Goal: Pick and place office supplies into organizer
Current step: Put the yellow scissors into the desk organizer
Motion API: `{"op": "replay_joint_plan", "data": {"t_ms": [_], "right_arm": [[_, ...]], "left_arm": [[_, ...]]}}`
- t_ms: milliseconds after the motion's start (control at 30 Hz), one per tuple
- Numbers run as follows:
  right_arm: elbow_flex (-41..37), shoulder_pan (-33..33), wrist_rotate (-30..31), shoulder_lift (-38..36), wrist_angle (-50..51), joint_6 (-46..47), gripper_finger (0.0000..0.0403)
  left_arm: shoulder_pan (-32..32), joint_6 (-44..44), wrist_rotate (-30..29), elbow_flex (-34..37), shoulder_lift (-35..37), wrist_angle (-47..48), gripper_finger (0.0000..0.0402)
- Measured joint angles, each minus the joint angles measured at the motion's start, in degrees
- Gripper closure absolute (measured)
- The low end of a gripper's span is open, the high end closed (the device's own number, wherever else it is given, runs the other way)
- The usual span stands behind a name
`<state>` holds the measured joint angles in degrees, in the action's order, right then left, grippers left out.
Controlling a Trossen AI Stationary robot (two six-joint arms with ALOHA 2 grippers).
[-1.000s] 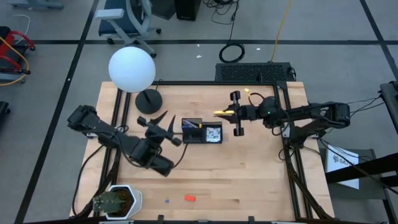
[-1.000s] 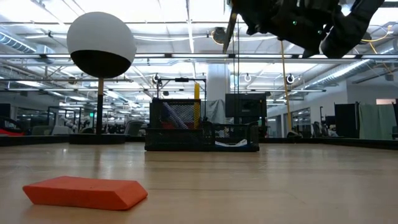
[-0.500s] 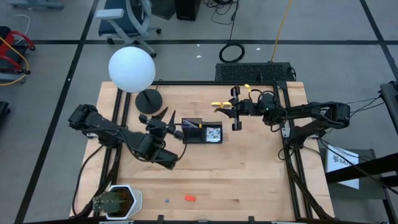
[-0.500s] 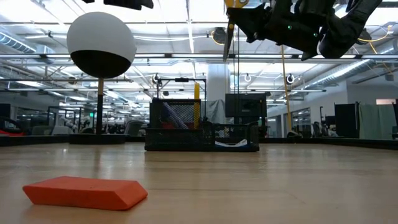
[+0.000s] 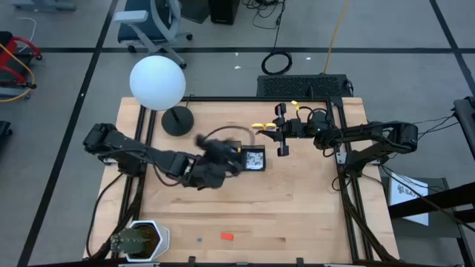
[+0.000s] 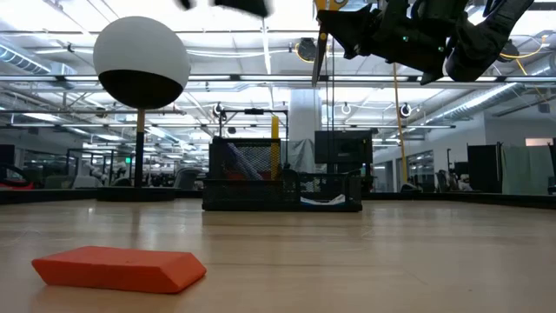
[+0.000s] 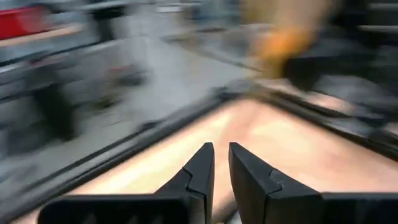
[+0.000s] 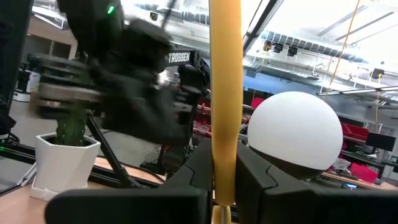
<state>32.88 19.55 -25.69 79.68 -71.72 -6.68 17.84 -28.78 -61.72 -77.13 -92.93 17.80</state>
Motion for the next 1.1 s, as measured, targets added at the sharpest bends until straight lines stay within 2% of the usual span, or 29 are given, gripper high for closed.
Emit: {"op": "replay_joint_plan", "data": {"t_ms": [100,167,267,367,433,533,633,900,1100], "right_arm": [[0.0,0.0,-0.1,0.0,0.0,0.1,0.038],[0.0,0.1,-0.1,0.0,0.1,0.7,0.038],[0.0,0.7,-1.3,0.0,0.2,1.5,0.038],[0.0,1.1,-1.7,0.0,0.4,1.9,0.038],[0.0,1.1,-1.7,0.0,0.5,1.9,0.038],[0.0,1.2,-2.7,0.0,0.7,1.3,0.038],[0.1,1.1,-3.1,0.0,0.2,1.5,0.038],[0.1,1.5,-4.6,0.0,0.0,2.6,0.038],[1.5,1.5,-4.5,1.1,0.5,3.0,0.038]], "left_arm": [[-0.2,19.7,13.8,0.0,-1.9,-15.0,0.035],[0.1,26.5,17.5,0.1,-2.7,-21.6,0.035],[0.9,33.4,18.3,0.1,-2.7,-26.4,0.035],[1.6,38.5,20.1,3.1,-2.6,-36.0,0.035],[2.4,41.2,23.3,7.5,-1.5,-46.0,0.035],[2.2,43.1,32.2,14.4,0.2,-60.5,0.035],[1.1,43.3,34.9,21.5,4.7,-63.7,0.035],[-2.9,38.1,35.2,39.5,23.2,-61.8,0.035],[-5.6,35.3,36.3,47.2,30.5,-62.4,0.035]]}}
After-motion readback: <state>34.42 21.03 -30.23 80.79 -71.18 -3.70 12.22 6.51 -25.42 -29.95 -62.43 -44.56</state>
